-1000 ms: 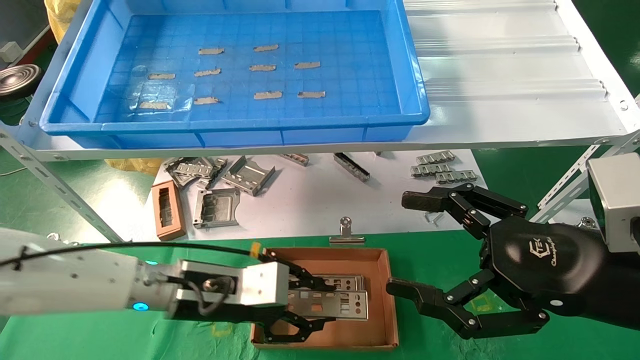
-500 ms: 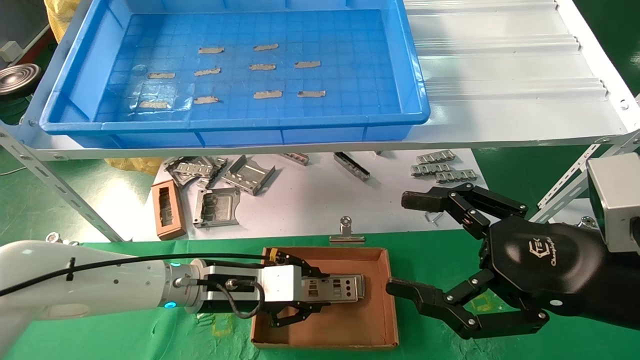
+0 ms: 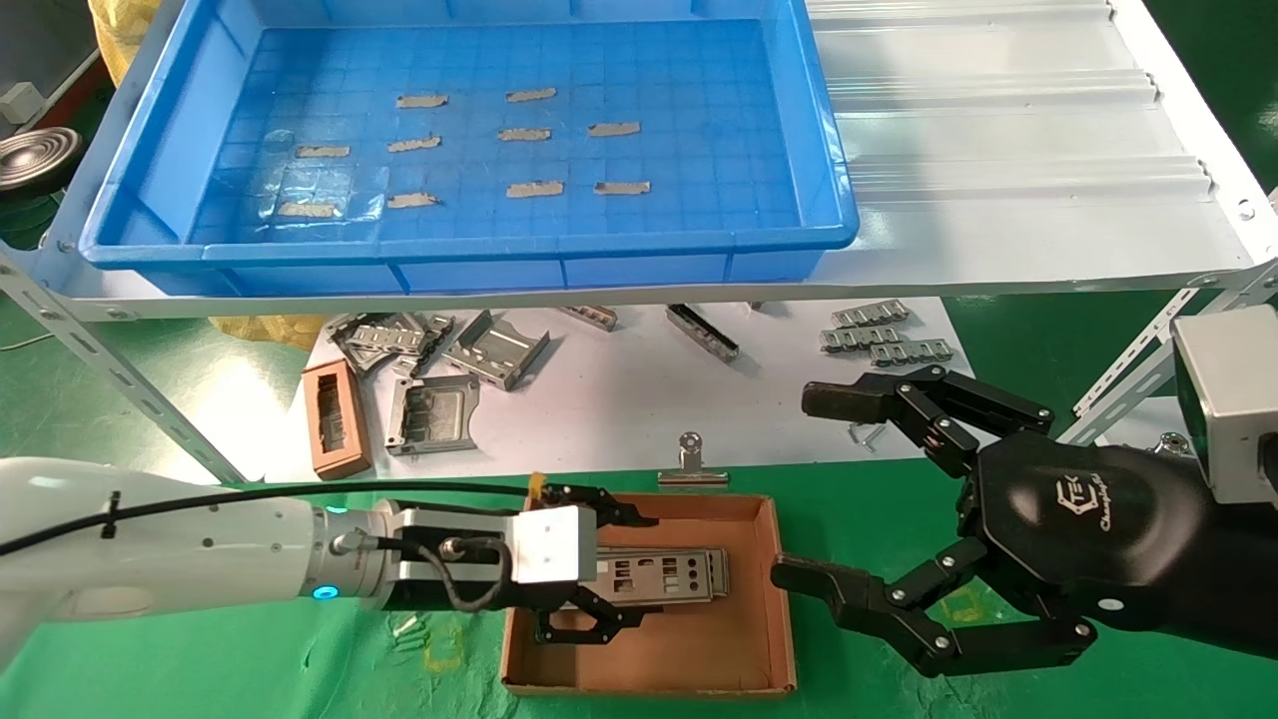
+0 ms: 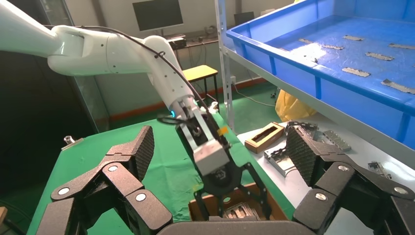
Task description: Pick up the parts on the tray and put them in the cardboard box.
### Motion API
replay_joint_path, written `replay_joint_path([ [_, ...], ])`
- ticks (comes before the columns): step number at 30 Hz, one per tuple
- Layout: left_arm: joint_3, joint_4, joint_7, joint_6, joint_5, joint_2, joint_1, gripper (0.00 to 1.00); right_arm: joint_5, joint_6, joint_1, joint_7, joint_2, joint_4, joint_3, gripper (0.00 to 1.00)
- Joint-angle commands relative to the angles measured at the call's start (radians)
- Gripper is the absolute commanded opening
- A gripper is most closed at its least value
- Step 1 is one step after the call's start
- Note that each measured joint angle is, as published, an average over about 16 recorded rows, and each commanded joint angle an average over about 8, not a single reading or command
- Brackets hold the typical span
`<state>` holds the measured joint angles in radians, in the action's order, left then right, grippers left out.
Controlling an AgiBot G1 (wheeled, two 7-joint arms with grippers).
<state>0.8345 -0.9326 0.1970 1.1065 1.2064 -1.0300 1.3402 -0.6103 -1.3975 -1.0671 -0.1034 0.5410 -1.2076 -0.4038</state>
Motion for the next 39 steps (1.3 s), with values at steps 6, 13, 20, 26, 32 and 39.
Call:
replay_joint_path([
  [6, -0.049, 0.044, -0.072, 0.114, -0.153, 0.028, -0.009, 1.00, 0.000, 0.000, 0.000, 0.000, 0.000, 0.000, 0.000, 1.00],
  [13, -0.078, 0.097, -0.098, 0.194, -0.251, 0.043, -0.026, 1.00, 0.000, 0.000, 0.000, 0.000, 0.000, 0.000, 0.000, 1.00],
  [20, -0.076, 0.079, -0.093, 0.178, -0.230, 0.043, -0.025, 1.00, 0.000, 0.000, 0.000, 0.000, 0.000, 0.000, 0.000, 1.00],
  [26, -0.112, 0.048, -0.115, 0.194, -0.249, 0.071, -0.043, 1.00, 0.000, 0.000, 0.000, 0.000, 0.000, 0.000, 0.000, 1.00],
  [32, -0.160, 0.004, -0.144, 0.215, -0.274, 0.109, -0.068, 1.00, 0.000, 0.000, 0.000, 0.000, 0.000, 0.000, 0.000, 1.00],
  [39, -0.217, -0.047, -0.179, 0.240, -0.303, 0.153, -0.096, 1.00, 0.000, 0.000, 0.000, 0.000, 0.000, 0.000, 0.000, 1.00],
])
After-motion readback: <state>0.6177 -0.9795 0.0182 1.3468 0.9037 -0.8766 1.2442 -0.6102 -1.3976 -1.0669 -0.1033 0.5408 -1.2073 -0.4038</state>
